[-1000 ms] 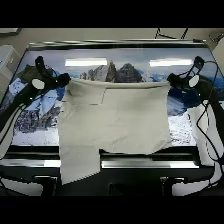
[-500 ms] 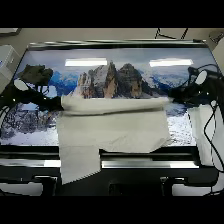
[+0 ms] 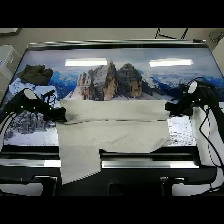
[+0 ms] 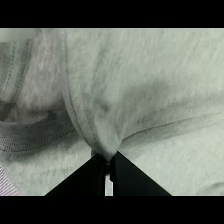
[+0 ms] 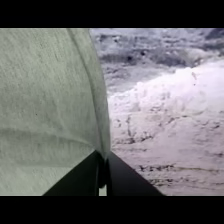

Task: Fold the clothes and pants, and hang the long-sleeved shirts on hangers.

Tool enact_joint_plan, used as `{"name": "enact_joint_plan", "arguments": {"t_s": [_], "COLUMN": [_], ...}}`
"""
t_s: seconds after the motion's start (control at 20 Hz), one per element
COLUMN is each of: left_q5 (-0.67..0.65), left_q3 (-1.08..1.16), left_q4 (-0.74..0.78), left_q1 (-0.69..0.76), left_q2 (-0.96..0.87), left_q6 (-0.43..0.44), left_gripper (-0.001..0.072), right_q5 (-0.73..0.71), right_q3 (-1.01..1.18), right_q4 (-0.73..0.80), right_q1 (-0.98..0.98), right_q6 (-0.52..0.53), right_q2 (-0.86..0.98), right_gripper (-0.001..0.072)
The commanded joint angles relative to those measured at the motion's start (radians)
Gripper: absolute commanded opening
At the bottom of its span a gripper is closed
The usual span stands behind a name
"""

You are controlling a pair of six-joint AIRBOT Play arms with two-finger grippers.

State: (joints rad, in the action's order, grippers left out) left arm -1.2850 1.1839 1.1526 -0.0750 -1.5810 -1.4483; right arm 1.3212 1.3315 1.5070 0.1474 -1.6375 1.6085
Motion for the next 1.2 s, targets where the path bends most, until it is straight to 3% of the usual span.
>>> {"name": "enact_joint_plan", "arguments": {"t_s": [0.0,0.05,0.1,0.15,0.2,0.25,0.5,0.75,1.0,1.05,1.1,1.15], "left_q5": [0.032,0.031,0.018,-0.01,-0.058,-0.112,-0.256,-0.202,-0.186,-0.187,-0.186,-0.183], "left_q3": [-0.008,-0.005,0.001,0.013,0.032,0.048,-0.049,-0.379,-0.513,-0.525,-0.536,-0.547], "left_q4": [0.001,0.0,0.0,0.001,0.0,0.0,0.001,0.0,-0.011,-0.012,-0.011,-0.012], "left_q1": [-0.001,-0.006,-0.015,-0.026,-0.043,-0.064,-0.183,-0.299,-0.324,-0.323,-0.323,-0.323], "left_q2": [0.0,0.0,0.002,0.004,0.005,0.011,0.137,0.247,0.258,0.258,0.258,0.258], "left_q6": [-0.002,-0.002,-0.001,0.0,0.009,0.021,0.116,0.194,0.238,0.246,0.246,0.246], "left_gripper": [0.0024,0.0028,0.0122,0.0307,0.0468,0.0475,0.0469,0.0459,0.0458,0.0445,0.0377,0.0377], "right_q5": [0.042,0.051,0.068,0.103,0.146,0.203,0.397,0.274,0.223,0.22,0.216,0.211], "right_q3": [-0.005,-0.004,-0.003,0.006,0.018,0.034,-0.01,-0.212,-0.309,-0.318,-0.33,-0.342], "right_q4": [-0.004,-0.003,-0.003,-0.002,-0.002,-0.002,-0.108,-0.192,-0.229,-0.231,-0.238,-0.243], "right_q1": [-0.001,-0.001,0.0,0.0,0.0,0.0,0.148,0.186,0.186,0.186,0.186,0.186], "right_q6": [0.0,0.0,0.0,0.004,0.038,0.073,0.061,0.048,0.045,0.045,0.046,0.049], "right_q2": [0.004,0.003,0.001,-0.003,-0.01,-0.018,-0.047,-0.085,-0.085,-0.085,-0.085,-0.085], "right_gripper": [0.0037,0.0038,0.0125,0.0388,0.059,0.0641,0.0633,0.0627,0.0628,0.0627,0.0626,0.0624]}}
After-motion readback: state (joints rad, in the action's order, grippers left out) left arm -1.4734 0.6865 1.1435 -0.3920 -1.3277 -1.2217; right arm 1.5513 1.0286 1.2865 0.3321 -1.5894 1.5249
